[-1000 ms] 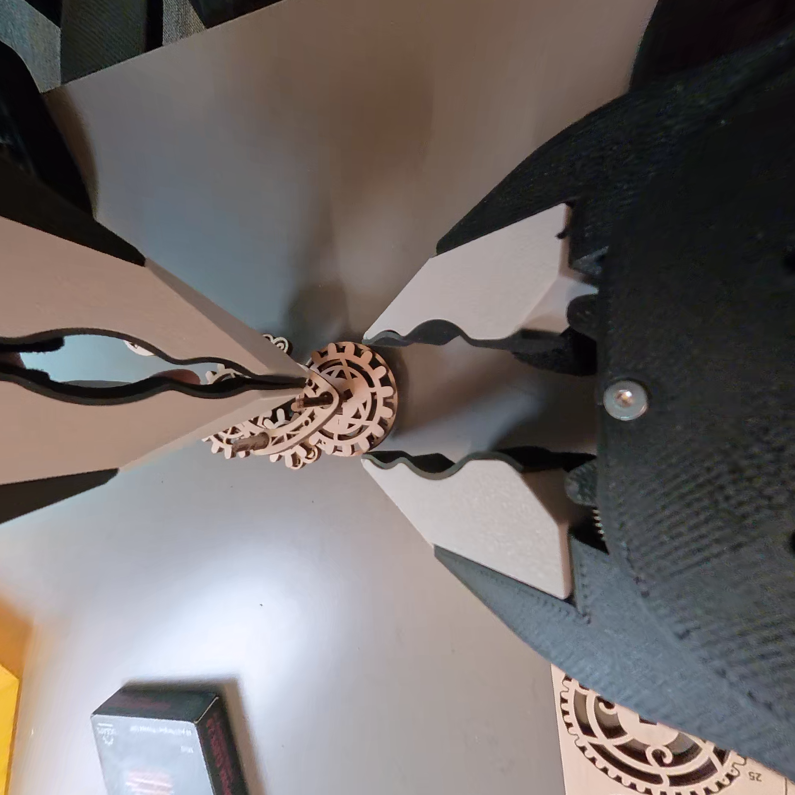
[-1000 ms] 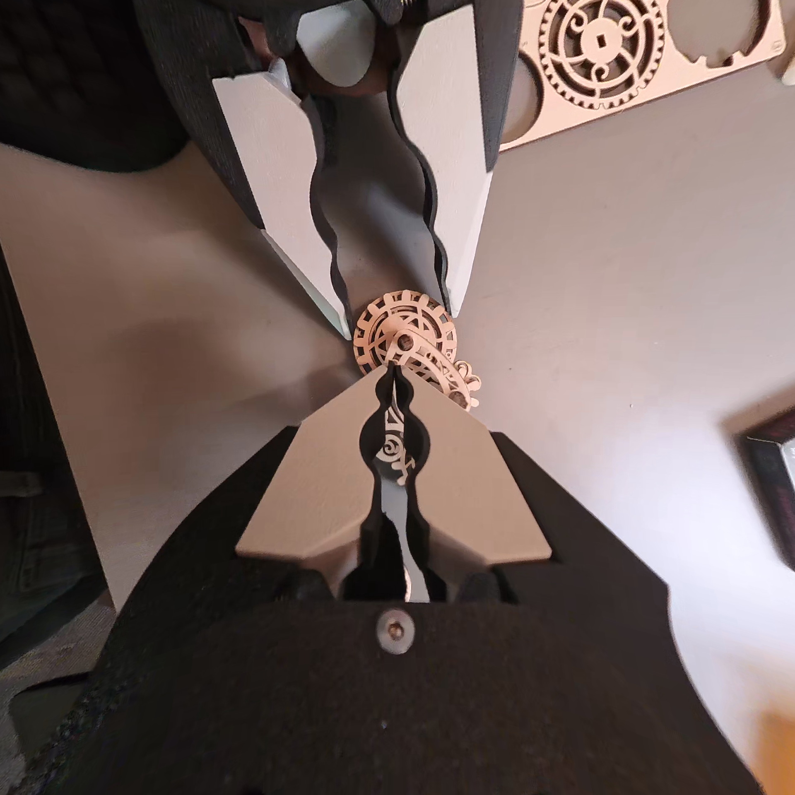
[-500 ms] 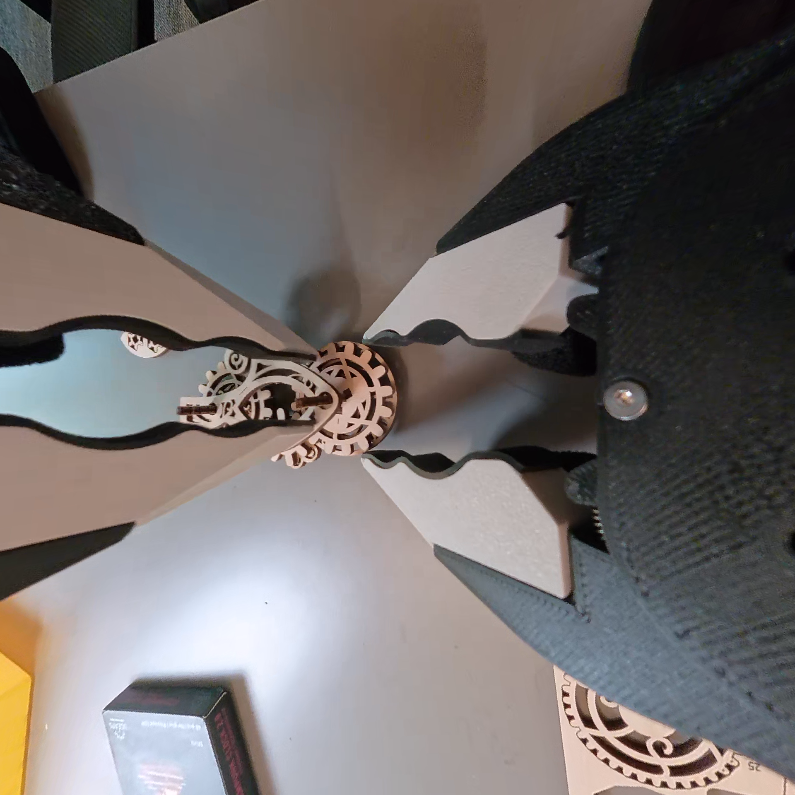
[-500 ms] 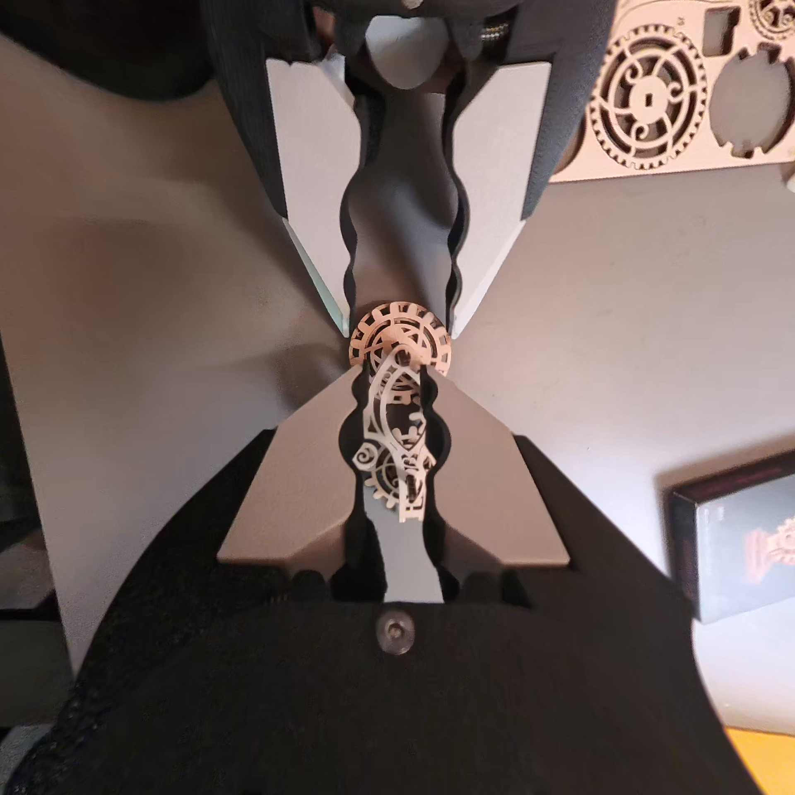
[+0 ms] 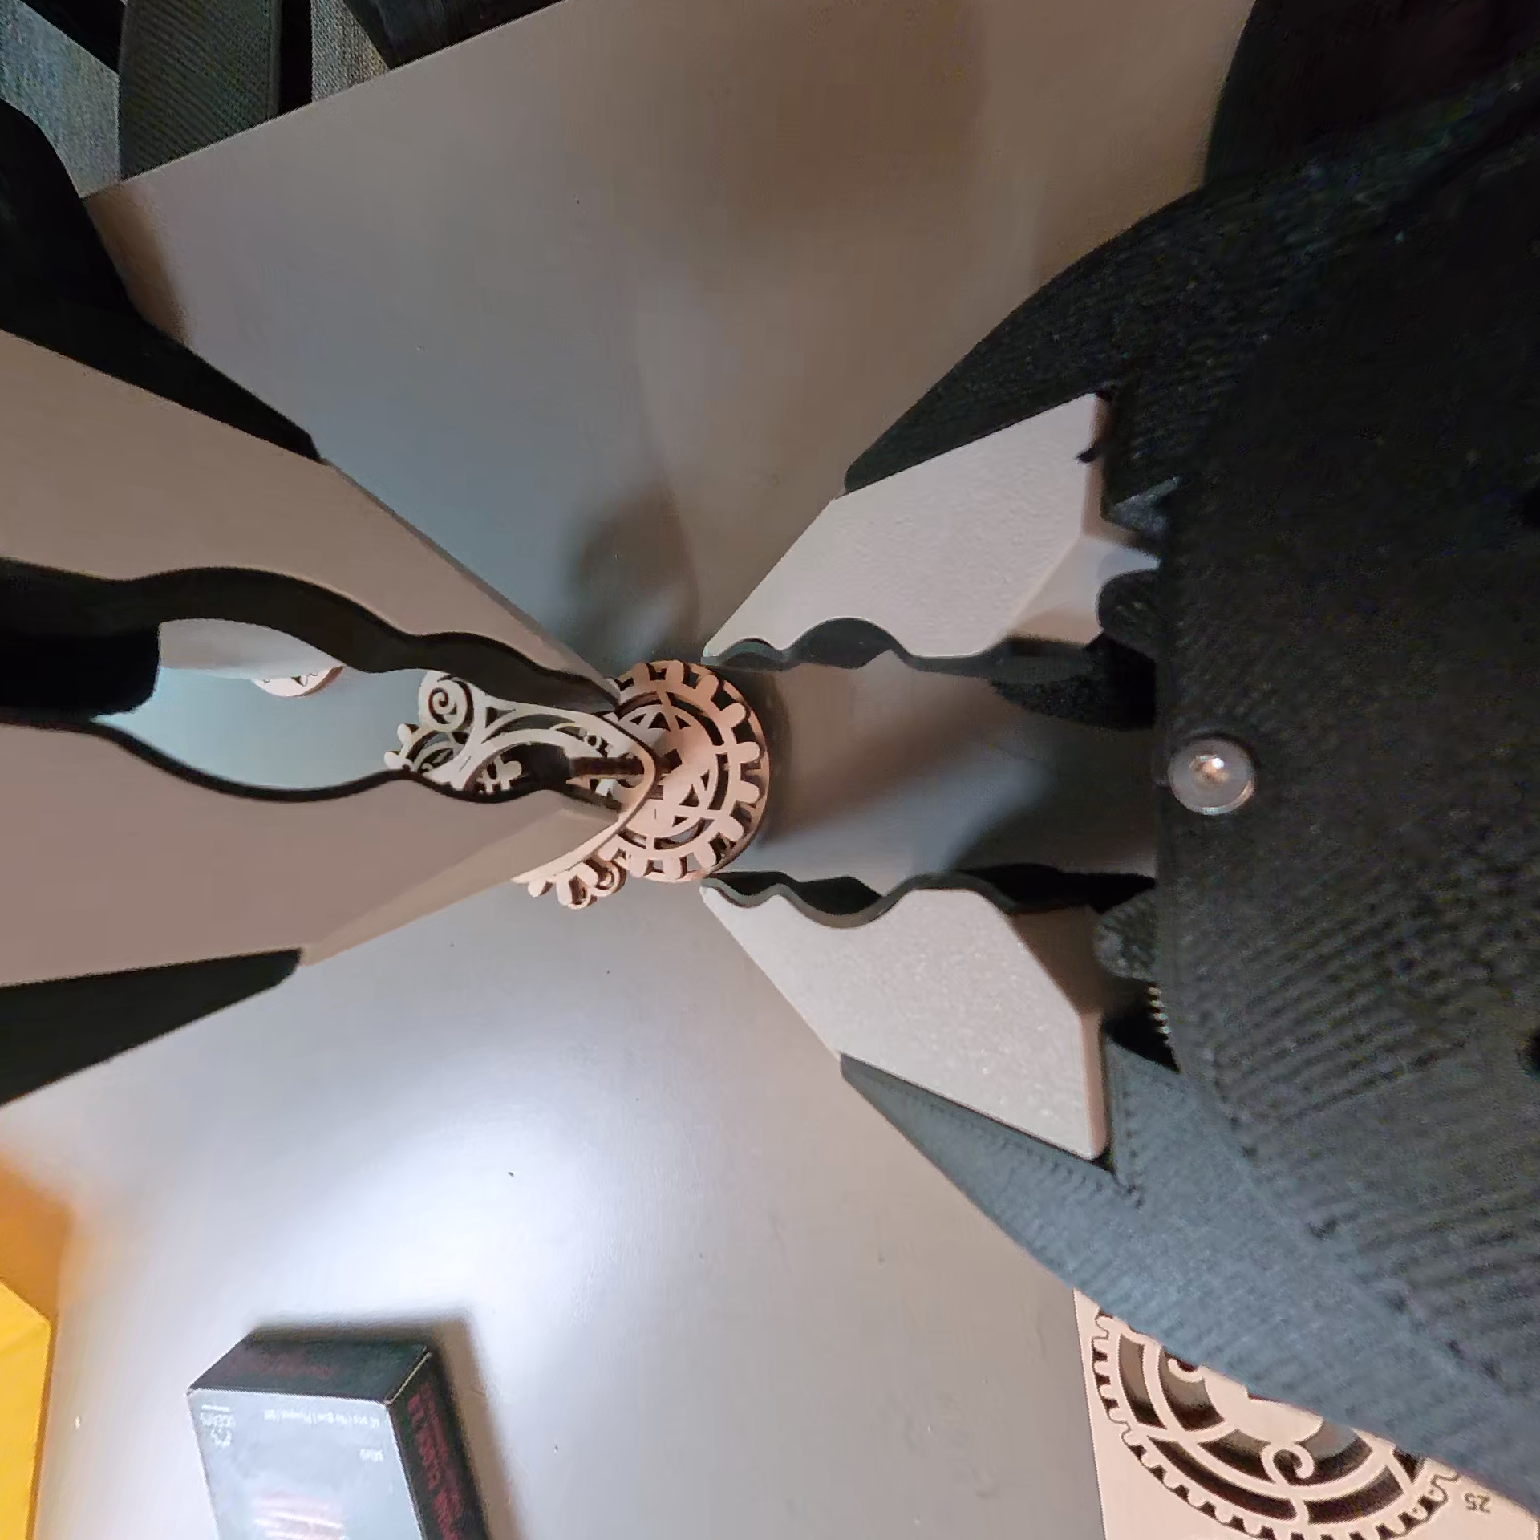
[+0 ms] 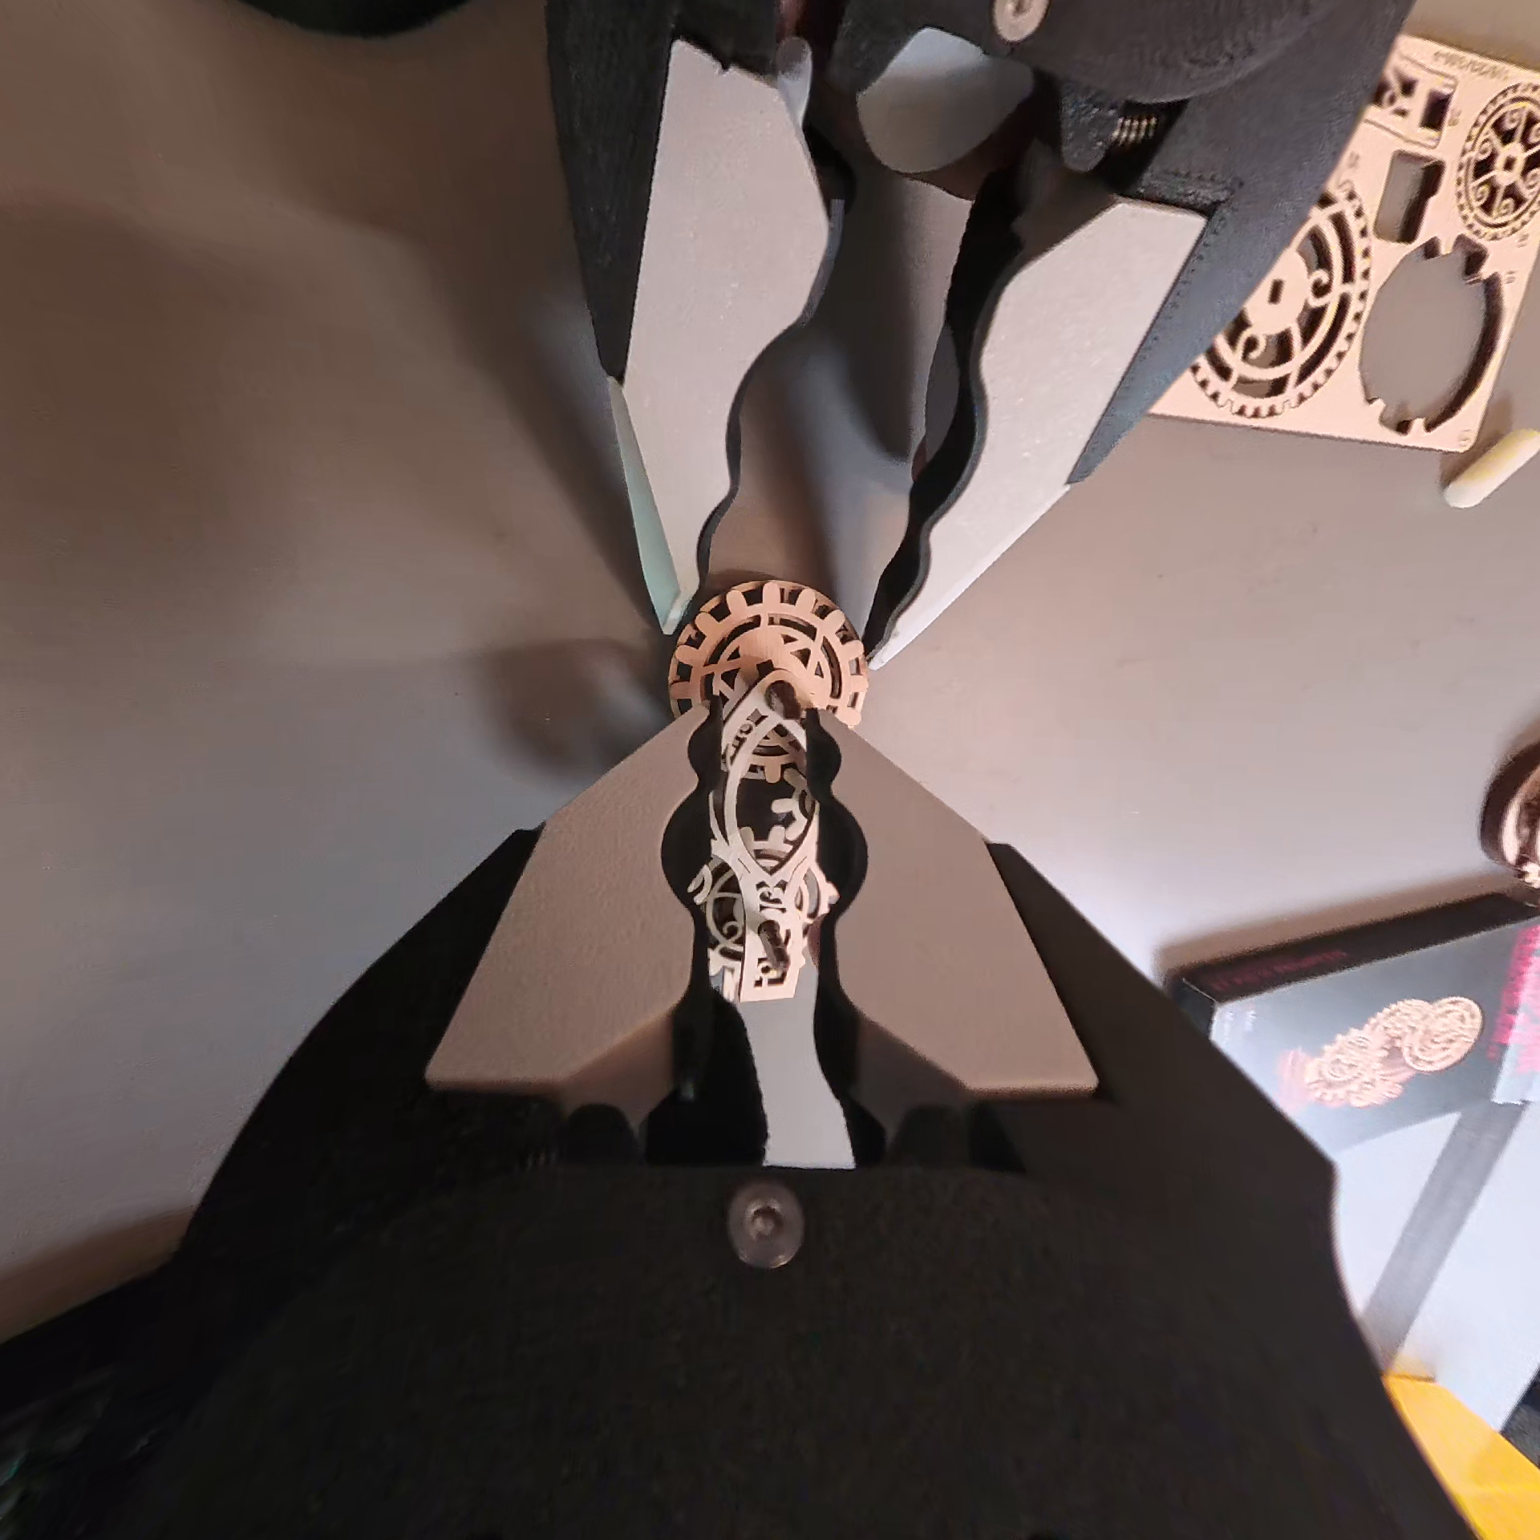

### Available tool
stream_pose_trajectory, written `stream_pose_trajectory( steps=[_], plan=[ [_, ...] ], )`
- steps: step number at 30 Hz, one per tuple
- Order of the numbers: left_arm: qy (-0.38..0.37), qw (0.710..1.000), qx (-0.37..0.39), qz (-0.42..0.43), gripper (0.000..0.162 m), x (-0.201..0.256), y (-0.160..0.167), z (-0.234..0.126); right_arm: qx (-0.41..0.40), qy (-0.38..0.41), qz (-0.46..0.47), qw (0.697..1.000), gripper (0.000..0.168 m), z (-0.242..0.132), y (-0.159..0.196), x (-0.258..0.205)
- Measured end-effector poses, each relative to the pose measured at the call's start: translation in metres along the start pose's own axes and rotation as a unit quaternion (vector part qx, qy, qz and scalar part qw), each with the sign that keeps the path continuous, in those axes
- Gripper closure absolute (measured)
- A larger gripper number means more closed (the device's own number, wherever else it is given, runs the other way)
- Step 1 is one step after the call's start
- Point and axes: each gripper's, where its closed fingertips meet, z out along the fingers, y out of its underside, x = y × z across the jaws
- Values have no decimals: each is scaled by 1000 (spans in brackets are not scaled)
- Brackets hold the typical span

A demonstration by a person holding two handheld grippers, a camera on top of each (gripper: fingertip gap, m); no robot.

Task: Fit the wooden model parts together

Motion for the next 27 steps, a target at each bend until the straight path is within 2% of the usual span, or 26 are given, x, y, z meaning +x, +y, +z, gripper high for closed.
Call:
stream_pose_trajectory(
  steps=[5, 8, 14, 22, 27],
  plan=[
    [-1, 1000, -1, -3, 115, -1, 0, 0, 14, 21, 3, 1000, 151, 0, -1, 2],
    [-2, 1000, 0, -3, 115, -1, 1, -1, 35, -1, 26, 999, 150, -6, -1, 4],
    [-4, 1000, -1, -1, 117, -1, 1, -1, 29, -59, 36, 997, 148, -4, 1, 4],
    [-6, 1000, 1, -5, 116, -2, 2, -2, 49, -58, 32, 997, 144, -16, -5, 11],
    [-5, 1000, 4, -5, 112, -2, 1, -2, 38, -77, 21, 996, 151, -10, -2, 10]
  ],
)
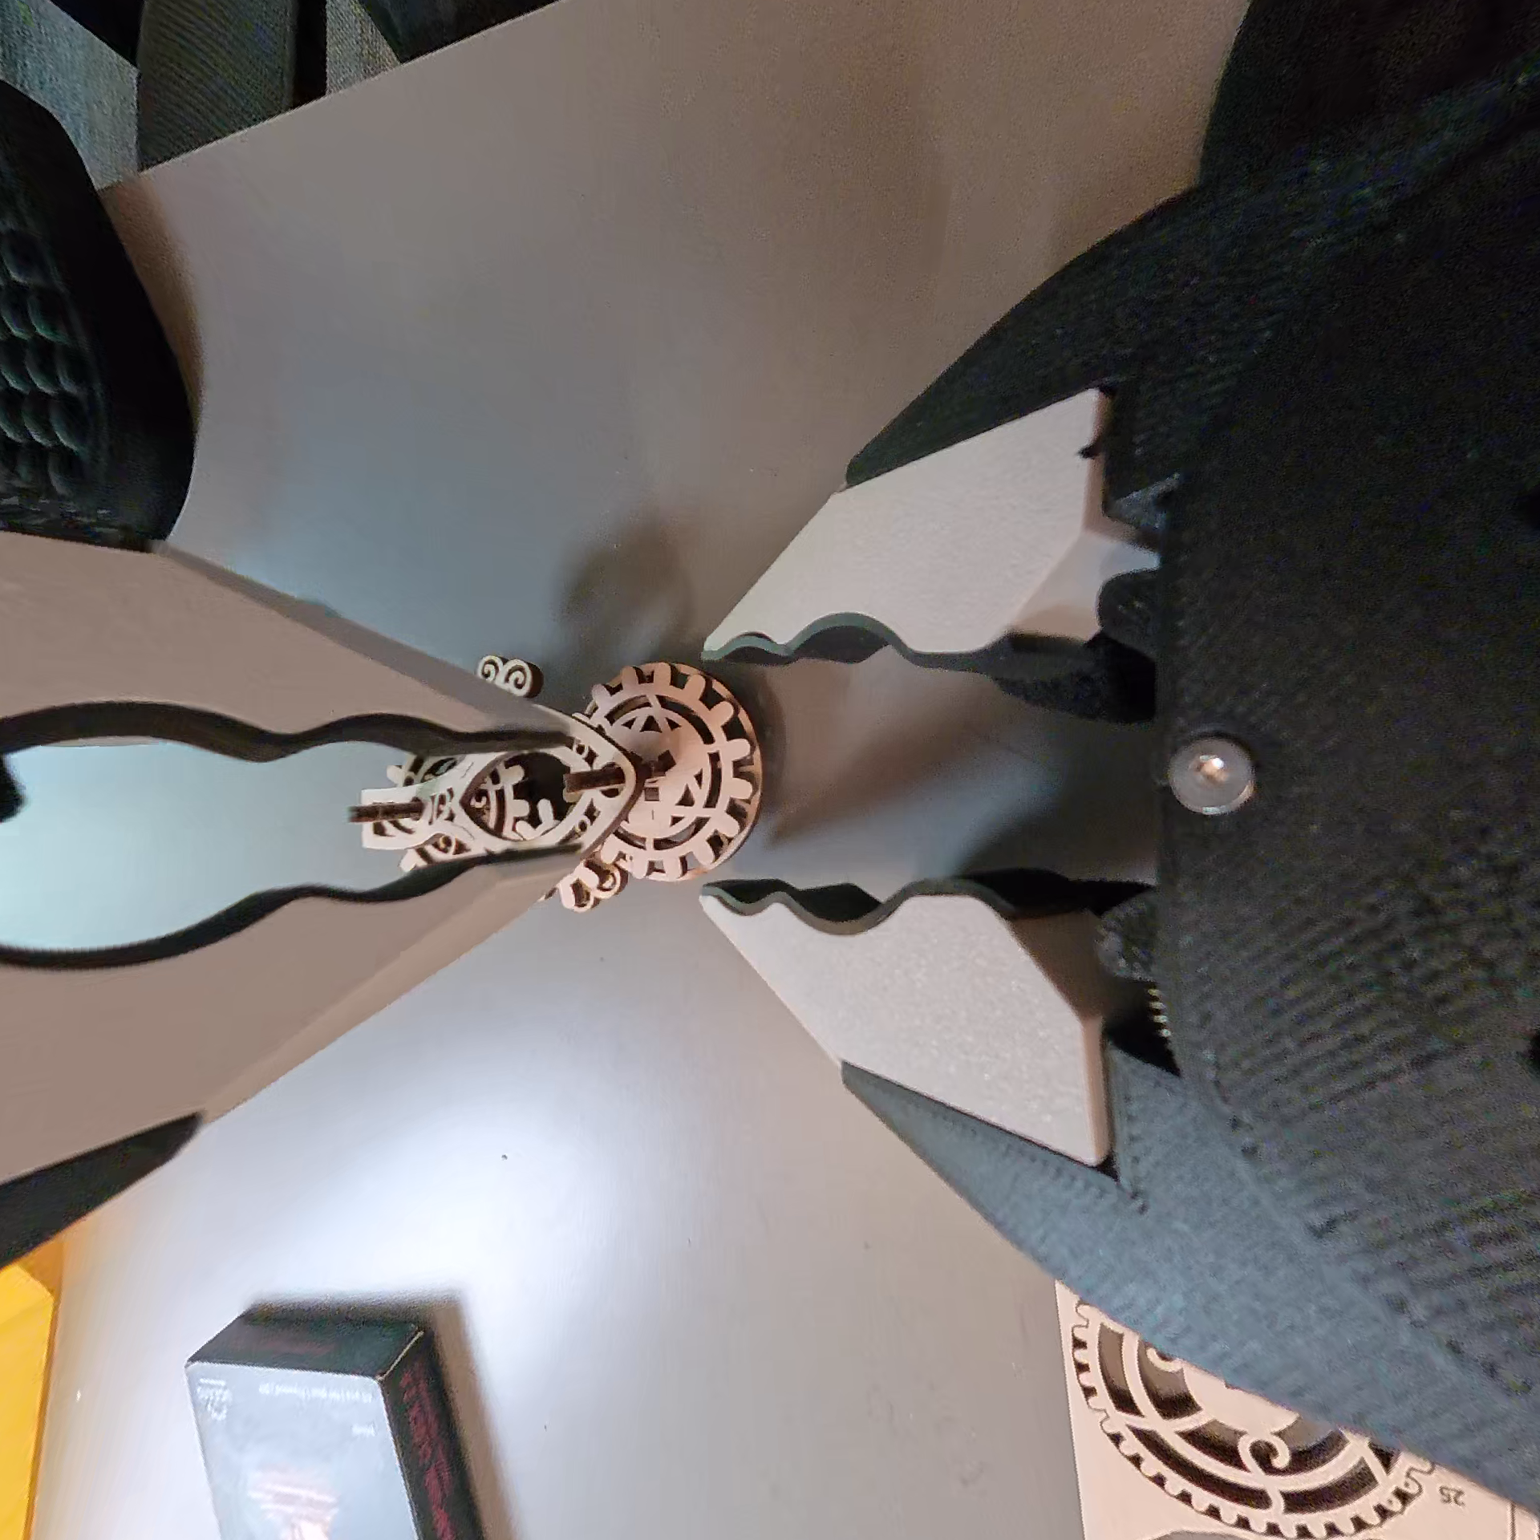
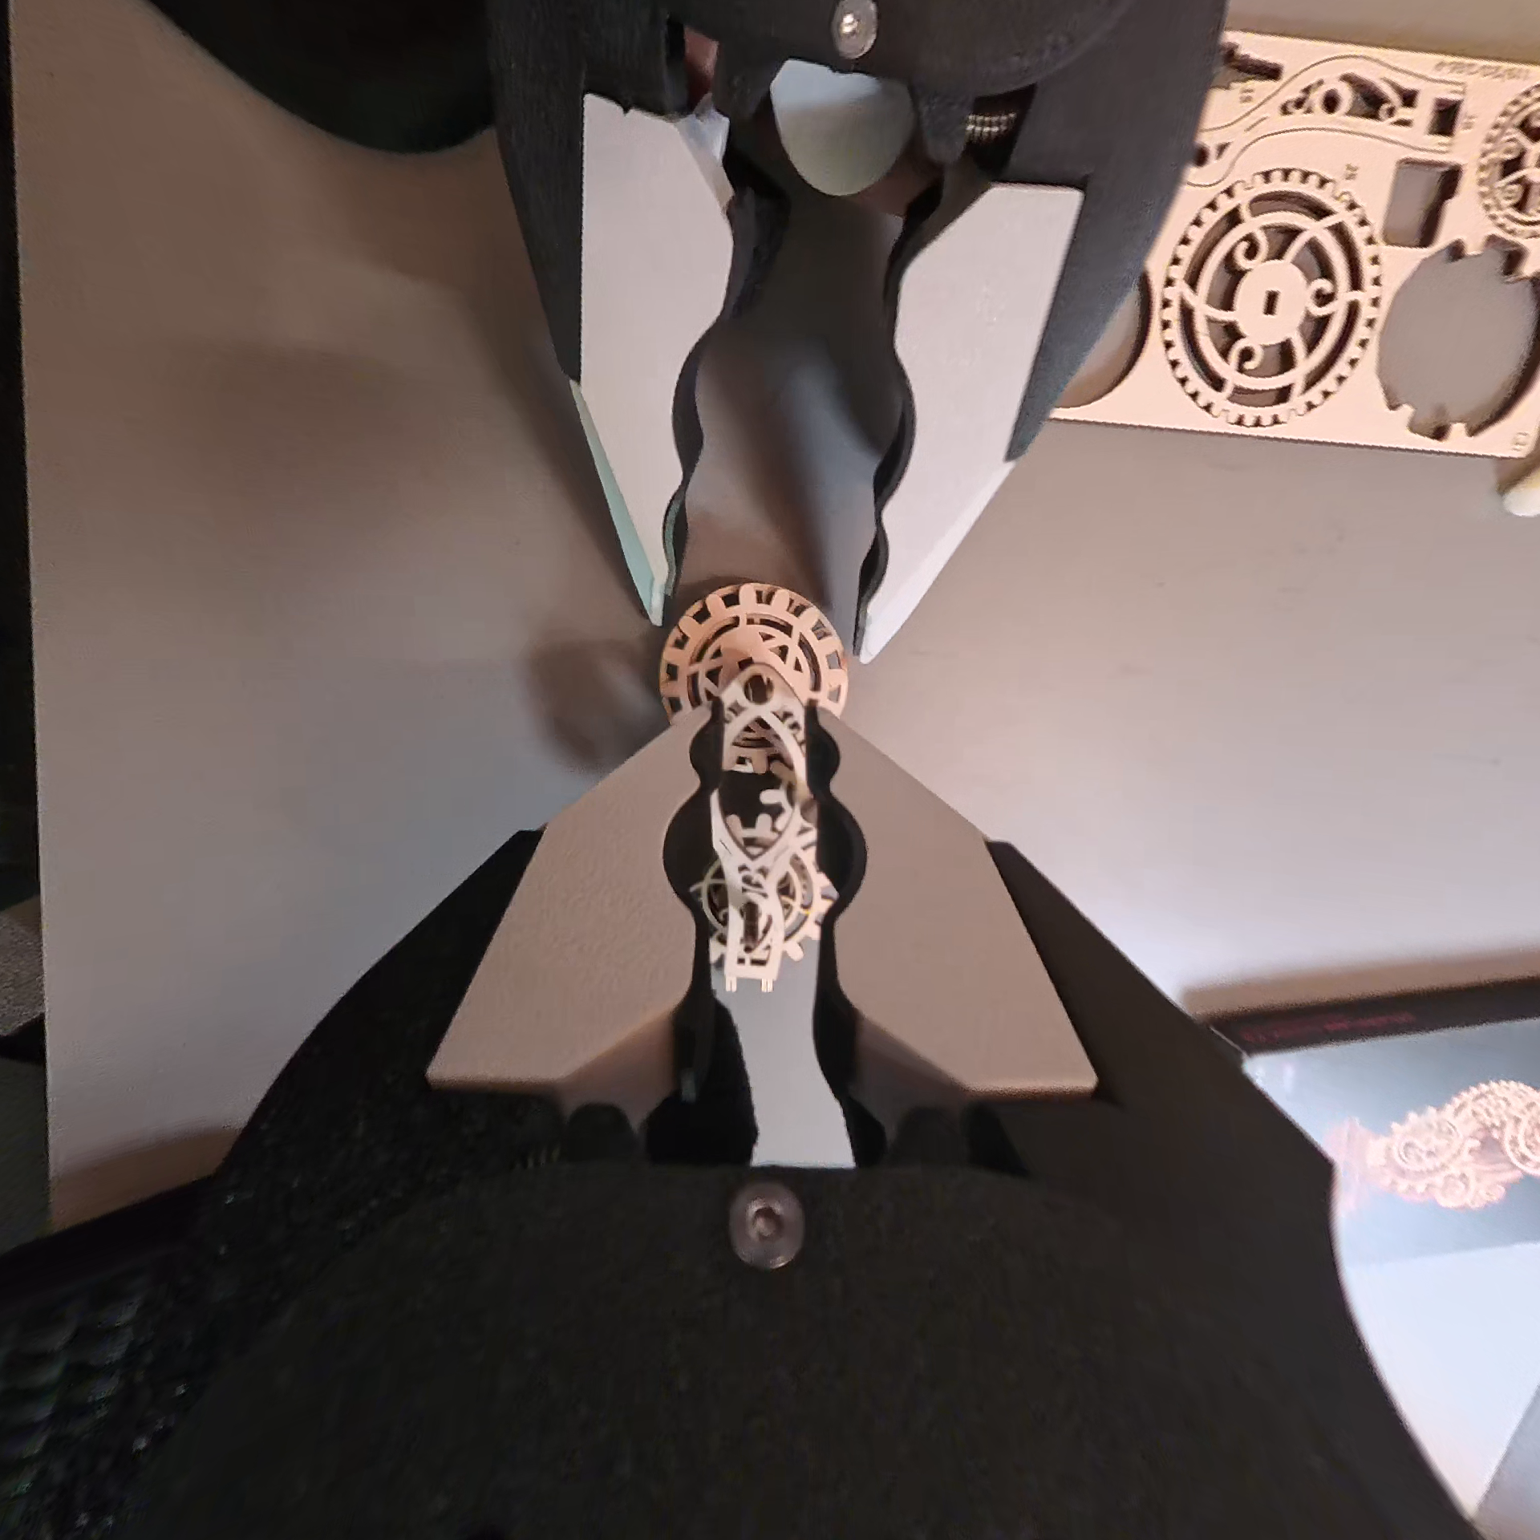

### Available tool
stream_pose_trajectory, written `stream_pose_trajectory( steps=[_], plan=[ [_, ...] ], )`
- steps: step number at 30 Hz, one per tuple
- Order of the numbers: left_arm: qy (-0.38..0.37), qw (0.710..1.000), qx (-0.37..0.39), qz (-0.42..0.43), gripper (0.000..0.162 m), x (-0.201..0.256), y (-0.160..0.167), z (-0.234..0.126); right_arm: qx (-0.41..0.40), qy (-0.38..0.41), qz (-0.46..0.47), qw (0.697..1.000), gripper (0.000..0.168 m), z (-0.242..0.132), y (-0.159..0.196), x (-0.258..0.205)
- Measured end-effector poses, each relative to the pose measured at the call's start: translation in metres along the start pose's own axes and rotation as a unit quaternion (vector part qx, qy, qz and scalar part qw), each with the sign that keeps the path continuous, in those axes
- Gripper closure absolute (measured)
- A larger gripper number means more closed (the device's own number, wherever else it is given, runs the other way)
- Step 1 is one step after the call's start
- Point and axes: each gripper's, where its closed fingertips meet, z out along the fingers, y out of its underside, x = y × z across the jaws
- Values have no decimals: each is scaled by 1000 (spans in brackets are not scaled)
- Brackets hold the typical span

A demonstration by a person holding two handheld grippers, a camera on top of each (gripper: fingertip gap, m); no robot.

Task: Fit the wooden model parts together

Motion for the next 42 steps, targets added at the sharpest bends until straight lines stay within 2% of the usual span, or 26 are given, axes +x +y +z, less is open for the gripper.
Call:
stream_pose_trajectory(
  steps=[6, 17, 23, 27, 33, 42],
  plan=[
    [2, 1000, -3, 2, 116, 1, 1, 1, -5, -2, -15, 1000, 158, 6, -4, -2],
    [-3, 1000, 2, 2, 116, -1, 0, 0, -18, 4, -24, 1000, 155, 11, -4, -1],
    [-4, 1000, 9, -1, 110, -2, -2, -2, 0, 0, 7, 1000, 141, -12, 5, 0],
    [-4, 1000, 13, 0, 105, -2, -3, -2, -7, 7, 31, 999, 135, -28, 25, 2],
    [-8, 1000, 4, 6, 103, -2, -2, 1, -16, 10, 31, 999, 133, -12, 32, -3],
    [-7, 1000, -2, 17, 112, 0, -1, 2, -29, -1, 36, 999, 137, 2, 35, -3]
  ],
)
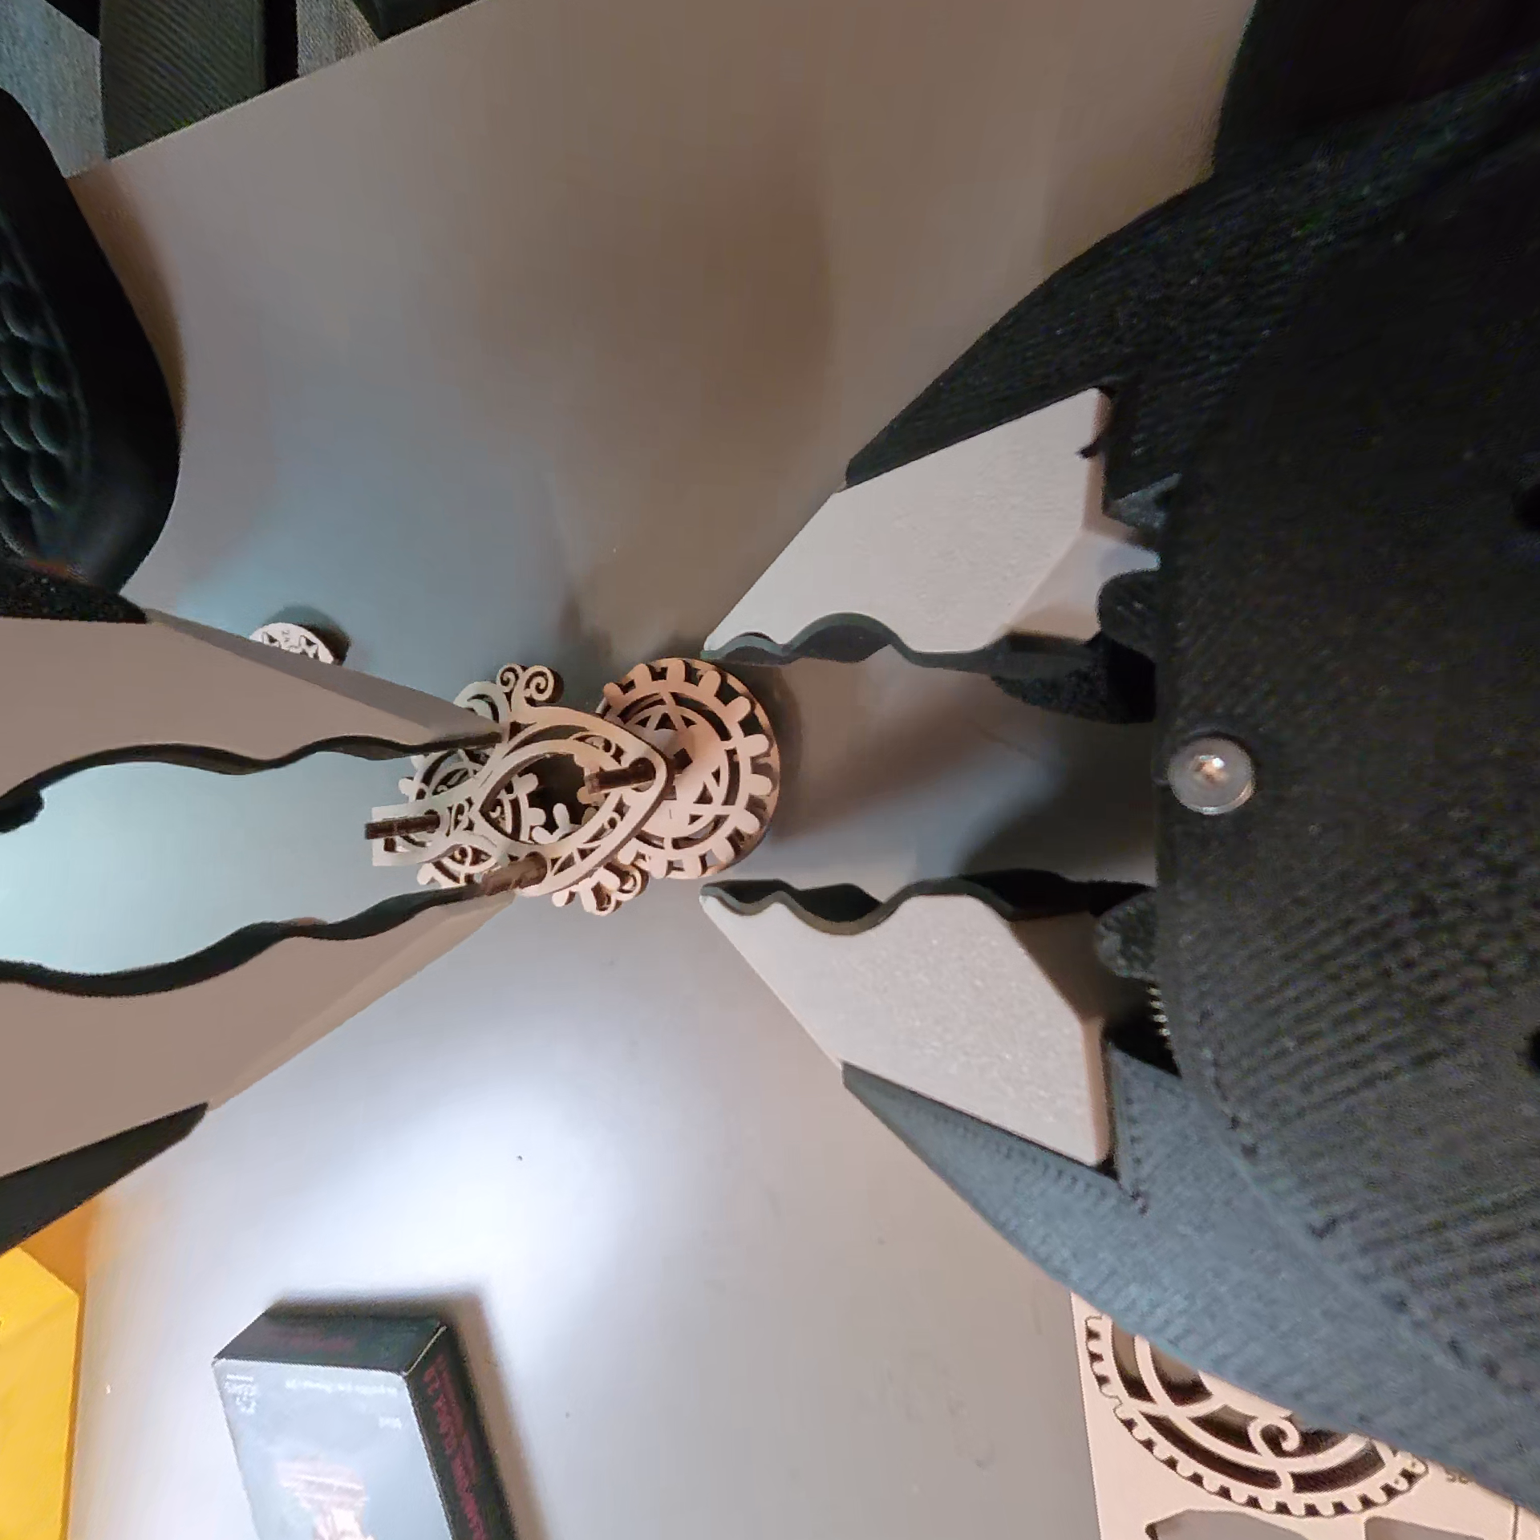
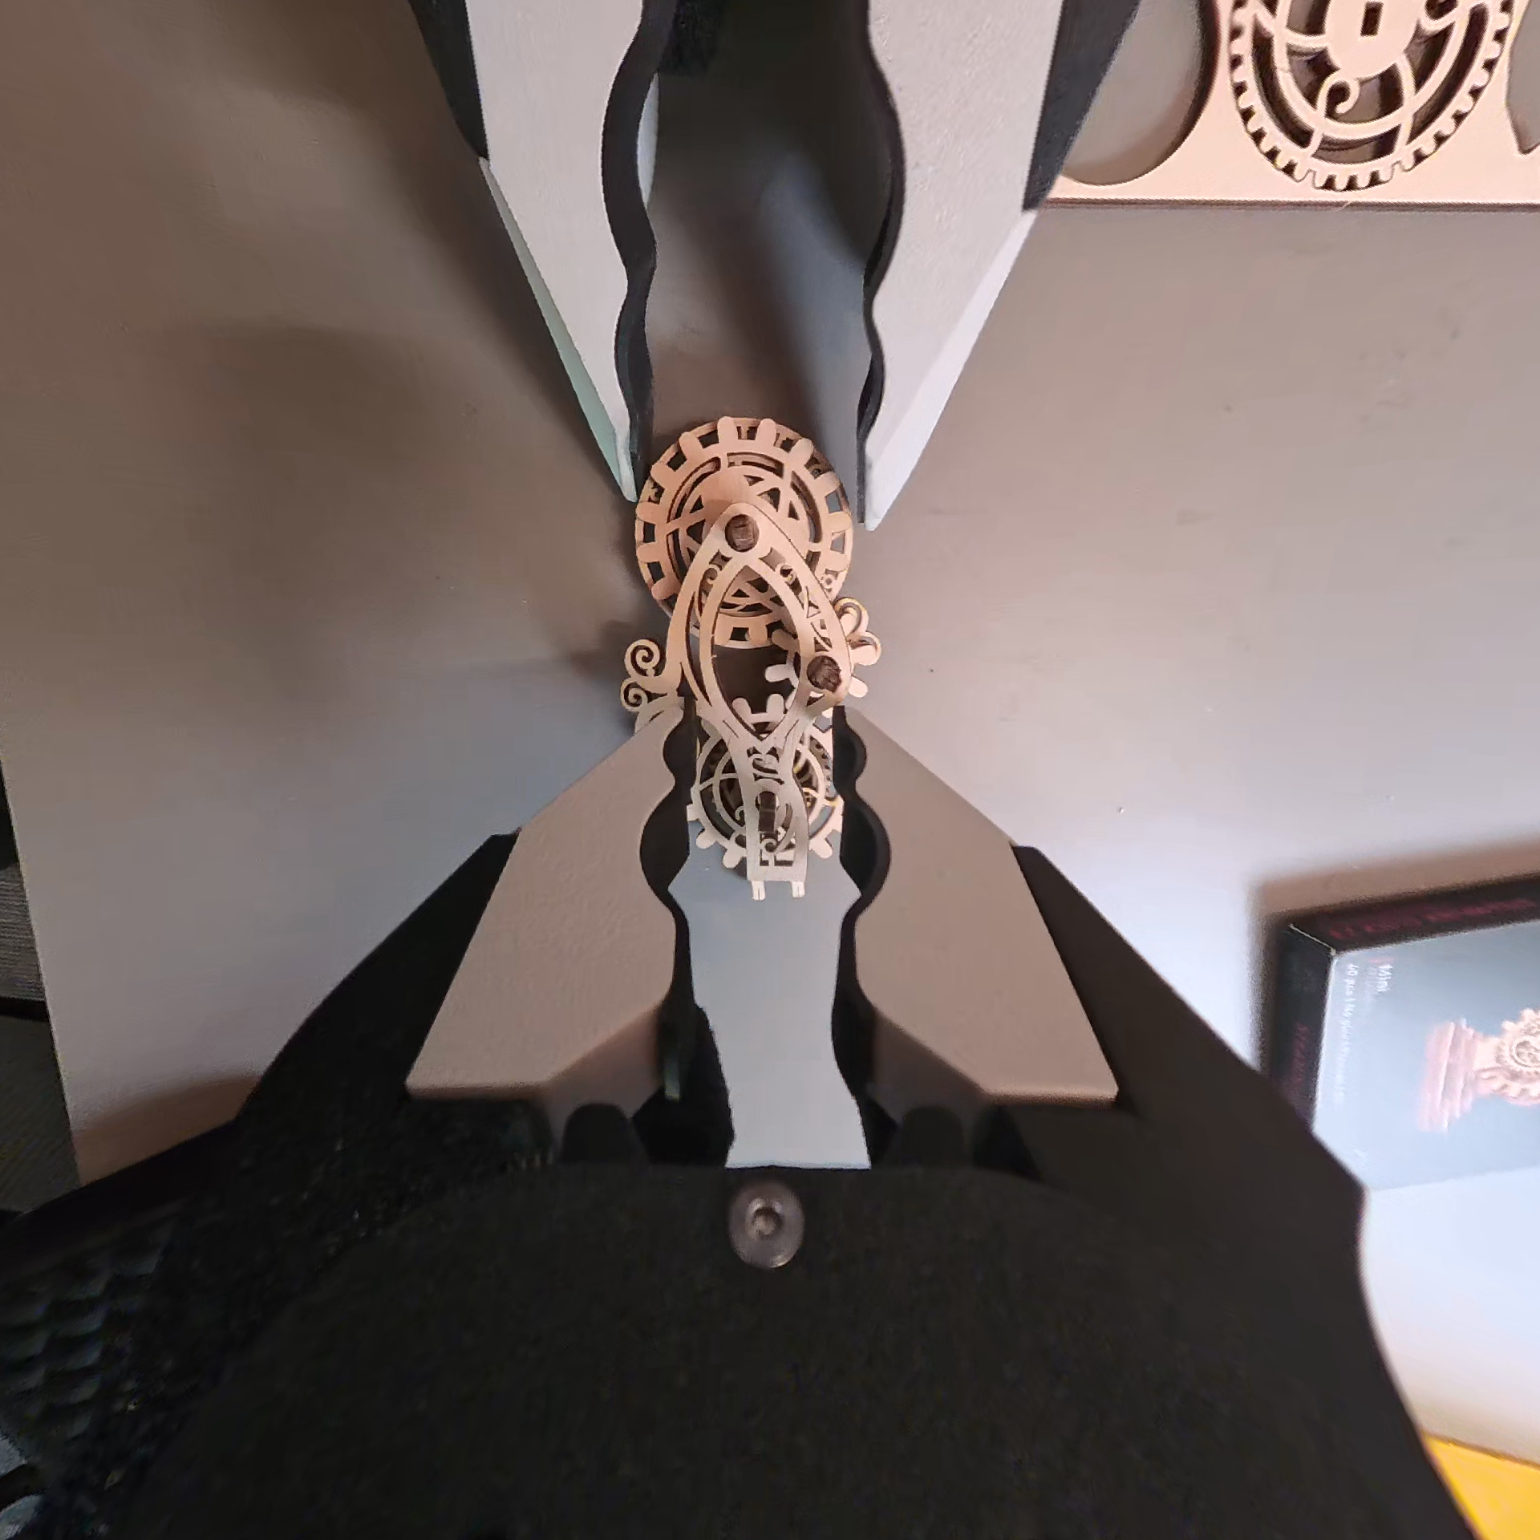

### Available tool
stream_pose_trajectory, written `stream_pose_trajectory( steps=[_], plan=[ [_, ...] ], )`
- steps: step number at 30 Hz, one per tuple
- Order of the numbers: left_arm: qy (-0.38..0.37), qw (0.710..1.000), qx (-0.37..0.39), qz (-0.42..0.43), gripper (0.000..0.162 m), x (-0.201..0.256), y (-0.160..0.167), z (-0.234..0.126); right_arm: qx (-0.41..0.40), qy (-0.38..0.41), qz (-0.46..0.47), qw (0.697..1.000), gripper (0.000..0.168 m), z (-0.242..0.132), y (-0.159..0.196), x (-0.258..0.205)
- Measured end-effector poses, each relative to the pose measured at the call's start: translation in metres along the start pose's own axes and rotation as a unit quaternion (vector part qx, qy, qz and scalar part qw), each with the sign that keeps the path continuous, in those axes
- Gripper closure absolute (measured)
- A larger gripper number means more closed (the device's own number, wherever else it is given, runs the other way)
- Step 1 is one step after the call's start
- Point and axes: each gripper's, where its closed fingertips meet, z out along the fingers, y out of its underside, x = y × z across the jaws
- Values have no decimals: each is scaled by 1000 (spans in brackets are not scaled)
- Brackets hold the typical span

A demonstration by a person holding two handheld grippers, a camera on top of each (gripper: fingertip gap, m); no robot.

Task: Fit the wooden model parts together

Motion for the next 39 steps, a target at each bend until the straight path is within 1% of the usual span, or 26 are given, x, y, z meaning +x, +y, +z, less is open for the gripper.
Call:
stream_pose_trajectory(
  steps=[3, 5, 7, 8, 13, 16, 20, 24, 27, 29, 36, 39],
  plan=[
    [-1, 1000, 1, 0, 113, 0, 0, 0, 4, -6, 7, 1000, 131, -2, 1, -2],
    [-1, 1000, 9, -3, 112, -1, -2, -2, 16, 12, 4, 1000, 131, -12, 1, 4],
    [0, 1000, 17, -7, 111, -2, -4, -3, 41, 11, 2, 999, 132, -22, -3, 1],
    [0, 1000, 19, -9, 111, -2, -5, -4, 40, 12, -3, 999, 132, -24, -1, -1],
    [4, 1000, 14, -6, 113, -1, -4, -2, 24, 26, -25, 999, 131, -5, 4, -7],
    [5, 1000, 12, -2, 113, 0, -4, -2, 19, 12, -25, 999, 132, 2, 6, -9],
    [5, 1000, 12, -4, 113, -1, -4, -2, 31, 17, -20, 999, 133, -6, 3, -4],
    [5, 1000, 12, -7, 113, -1, -4, -2, 76, 19, -27, 997, 129, -16, -13, -4],
    [6, 1000, 12, -8, 113, -1, -4, -2, 52, 25, -37, 998, 120, -6, -9, -4],
    [7, 1000, 12, -7, 113, -1, -4, -2, 47, 17, -38, 998, 118, 1, -8, -6],
    [8, 1000, 10, -5, 113, 0, -3, -1, 45, 2, -34, 998, 118, 5, -8, -7],
    [7, 1000, 10, -11, 113, -1, -3, -2, 59, 19, -35, 997, 119, -3, -12, -1]
  ],
)
